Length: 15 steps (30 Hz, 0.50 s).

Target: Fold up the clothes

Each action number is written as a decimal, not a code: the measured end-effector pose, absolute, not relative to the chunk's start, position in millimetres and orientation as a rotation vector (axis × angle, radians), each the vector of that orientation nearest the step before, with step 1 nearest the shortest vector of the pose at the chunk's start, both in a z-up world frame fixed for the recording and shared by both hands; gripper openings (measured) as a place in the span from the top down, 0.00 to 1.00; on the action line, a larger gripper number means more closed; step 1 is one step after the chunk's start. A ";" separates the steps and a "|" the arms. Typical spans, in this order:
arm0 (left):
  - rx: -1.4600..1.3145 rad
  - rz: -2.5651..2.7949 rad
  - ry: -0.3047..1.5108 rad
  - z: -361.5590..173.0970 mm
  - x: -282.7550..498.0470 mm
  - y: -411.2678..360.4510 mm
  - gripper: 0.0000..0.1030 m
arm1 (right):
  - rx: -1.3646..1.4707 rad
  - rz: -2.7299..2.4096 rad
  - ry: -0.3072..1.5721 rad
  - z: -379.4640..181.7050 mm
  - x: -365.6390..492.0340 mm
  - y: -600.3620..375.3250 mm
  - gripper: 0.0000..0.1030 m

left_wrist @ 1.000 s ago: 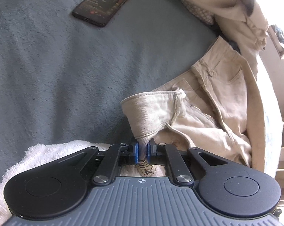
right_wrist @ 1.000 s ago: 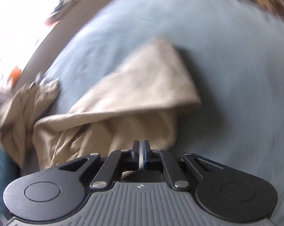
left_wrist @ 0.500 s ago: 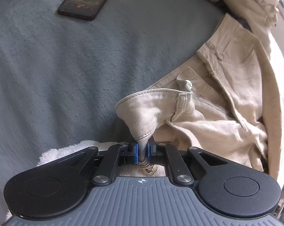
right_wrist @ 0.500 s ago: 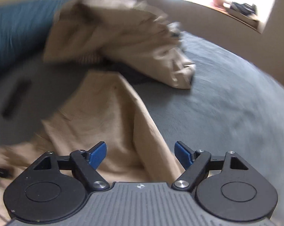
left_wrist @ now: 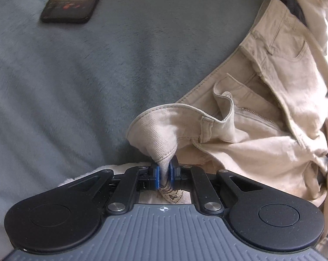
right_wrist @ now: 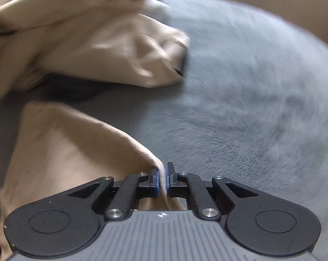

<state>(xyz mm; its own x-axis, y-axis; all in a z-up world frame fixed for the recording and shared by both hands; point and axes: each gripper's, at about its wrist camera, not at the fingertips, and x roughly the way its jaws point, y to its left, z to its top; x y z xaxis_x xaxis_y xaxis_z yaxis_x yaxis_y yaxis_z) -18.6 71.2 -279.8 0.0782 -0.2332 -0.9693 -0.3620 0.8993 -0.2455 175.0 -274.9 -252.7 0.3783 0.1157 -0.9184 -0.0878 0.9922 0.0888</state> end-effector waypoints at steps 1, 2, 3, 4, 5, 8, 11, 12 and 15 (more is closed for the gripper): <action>-0.492 0.092 1.515 -281.4 -17.4 72.3 0.93 | 0.072 0.106 1.206 -267.9 185.4 -282.3 0.92; -0.494 0.081 1.521 -282.9 -16.1 73.3 0.92 | 0.099 0.104 1.212 -276.1 188.7 -285.6 0.91; -0.496 0.071 1.527 -284.4 -14.9 74.4 0.91 | 0.126 0.104 1.215 -283.6 191.3 -288.5 0.90; -0.499 0.060 1.534 -286.0 -13.6 75.4 0.91 | 0.120 0.113 1.218 -280.2 191.1 -288.7 0.90; -0.501 0.049 1.540 -287.5 -12.4 76.5 0.88 | 0.098 0.126 1.224 -273.1 189.9 -288.5 0.89; -0.519 0.020 1.586 -289.8 -8.3 81.2 0.85 | -0.008 0.153 1.224 -246.4 181.7 -289.9 0.33; -0.543 -0.013 1.621 -287.5 -6.1 86.0 0.82 | -0.148 0.180 1.139 -211.8 168.9 -293.6 0.19; -0.552 -0.022 1.626 -285.7 -6.9 87.2 0.80 | -0.180 0.181 1.114 -200.8 165.7 -295.1 0.19; -0.556 -0.034 1.625 -280.8 -10.3 87.5 0.73 | -0.128 0.177 1.029 -170.4 160.3 -299.3 0.19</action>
<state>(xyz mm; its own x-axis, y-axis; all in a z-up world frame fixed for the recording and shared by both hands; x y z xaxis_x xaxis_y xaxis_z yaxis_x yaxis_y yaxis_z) -10.3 87.5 -280.8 -0.0261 -0.3707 -0.9284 -0.3316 0.8793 -0.3418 160.3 -299.3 -170.4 0.5032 0.0859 -0.8599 -0.2058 0.9783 -0.0227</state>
